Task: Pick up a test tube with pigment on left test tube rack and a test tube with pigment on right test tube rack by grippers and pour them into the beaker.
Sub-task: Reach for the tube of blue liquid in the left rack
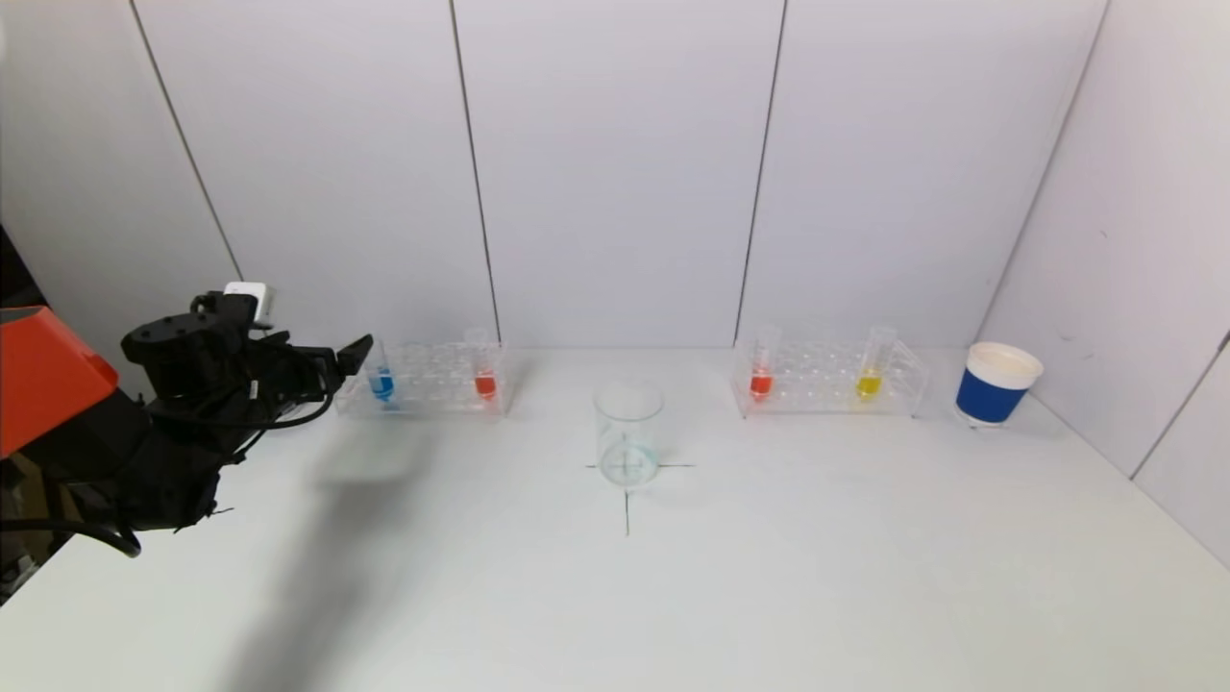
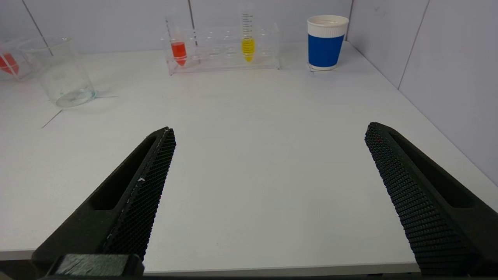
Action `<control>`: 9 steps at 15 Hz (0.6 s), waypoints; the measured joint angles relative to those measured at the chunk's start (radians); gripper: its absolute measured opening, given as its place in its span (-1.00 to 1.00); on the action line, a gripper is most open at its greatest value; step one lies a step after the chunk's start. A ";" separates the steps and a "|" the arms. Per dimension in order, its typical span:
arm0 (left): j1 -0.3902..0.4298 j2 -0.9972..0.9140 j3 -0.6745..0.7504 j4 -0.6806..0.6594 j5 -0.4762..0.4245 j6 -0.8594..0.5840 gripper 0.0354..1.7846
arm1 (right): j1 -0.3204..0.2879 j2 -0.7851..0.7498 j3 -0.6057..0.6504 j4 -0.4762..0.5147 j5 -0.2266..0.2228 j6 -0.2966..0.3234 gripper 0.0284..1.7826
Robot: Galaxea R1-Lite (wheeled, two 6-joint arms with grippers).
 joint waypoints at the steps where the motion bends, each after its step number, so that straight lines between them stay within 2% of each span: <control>1: 0.000 0.016 -0.012 -0.001 -0.001 0.005 0.99 | 0.000 0.000 0.000 0.000 0.000 0.000 0.99; 9: -0.001 0.123 -0.110 -0.013 -0.002 0.032 0.99 | 0.000 0.000 0.000 0.000 0.000 0.000 0.99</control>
